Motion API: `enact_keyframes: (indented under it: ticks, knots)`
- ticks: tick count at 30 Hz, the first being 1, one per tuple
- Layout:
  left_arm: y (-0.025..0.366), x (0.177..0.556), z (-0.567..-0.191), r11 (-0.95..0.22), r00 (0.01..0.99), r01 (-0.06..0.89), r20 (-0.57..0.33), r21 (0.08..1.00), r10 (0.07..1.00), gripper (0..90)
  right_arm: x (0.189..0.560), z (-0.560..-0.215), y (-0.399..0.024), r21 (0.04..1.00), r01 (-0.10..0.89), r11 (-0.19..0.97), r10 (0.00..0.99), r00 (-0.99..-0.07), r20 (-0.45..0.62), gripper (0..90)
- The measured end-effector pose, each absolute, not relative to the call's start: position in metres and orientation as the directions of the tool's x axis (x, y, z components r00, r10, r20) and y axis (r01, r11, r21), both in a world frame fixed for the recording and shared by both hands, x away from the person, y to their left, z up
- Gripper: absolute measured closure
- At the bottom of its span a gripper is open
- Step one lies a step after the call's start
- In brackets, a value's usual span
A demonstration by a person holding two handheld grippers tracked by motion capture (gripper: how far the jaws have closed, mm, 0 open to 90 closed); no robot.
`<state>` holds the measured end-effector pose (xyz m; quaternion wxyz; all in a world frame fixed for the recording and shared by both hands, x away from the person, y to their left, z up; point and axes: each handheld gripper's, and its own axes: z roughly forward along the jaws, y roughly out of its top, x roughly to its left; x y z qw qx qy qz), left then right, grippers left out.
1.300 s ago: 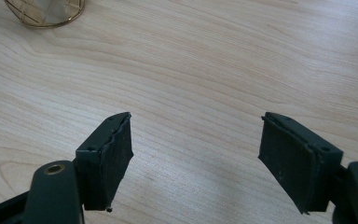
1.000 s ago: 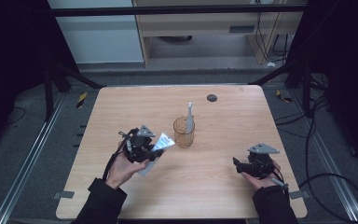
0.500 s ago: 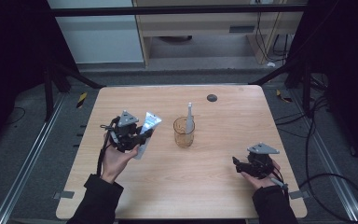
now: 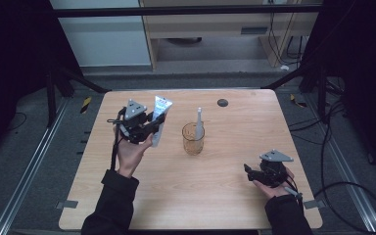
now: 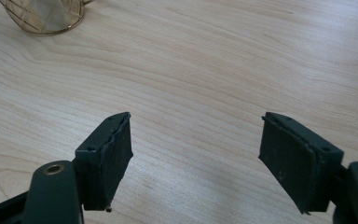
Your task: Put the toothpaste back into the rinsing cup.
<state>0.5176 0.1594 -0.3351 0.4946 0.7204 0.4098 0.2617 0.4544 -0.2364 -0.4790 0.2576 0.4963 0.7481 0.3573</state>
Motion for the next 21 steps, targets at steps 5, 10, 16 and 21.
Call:
enact_keyframes:
  ticks: [5, 10, 16, 21]
  knots:
    - [0.147, 0.528, -0.335, -0.137, 0.524, 0.305, -0.046, 0.943, 0.85, 68.6, 0.455, -0.48, -0.236, 0.792, 0.555, 0.255, 0.925, -0.377, -0.034, 25.1]
    - [0.14, 0.536, -0.337, -0.088, 0.517, 0.28, -0.074, 0.956, 0.853, 68.6, 0.456, -0.481, -0.235, 0.794, 0.551, 0.256, 0.925, -0.378, -0.037, 24.5]
    - [0.131, 0.55, -0.34, -0.069, 0.516, 0.266, -0.081, 0.962, 0.853, 68.6, 0.456, -0.481, -0.236, 0.801, 0.543, 0.251, 0.926, -0.375, -0.036, 23.6]
    - [0.121, 0.559, -0.34, -0.05, 0.519, 0.247, -0.089, 0.968, 0.85, 68.6, 0.457, -0.482, -0.237, 0.802, 0.541, 0.252, 0.926, -0.375, -0.039, 23.0]
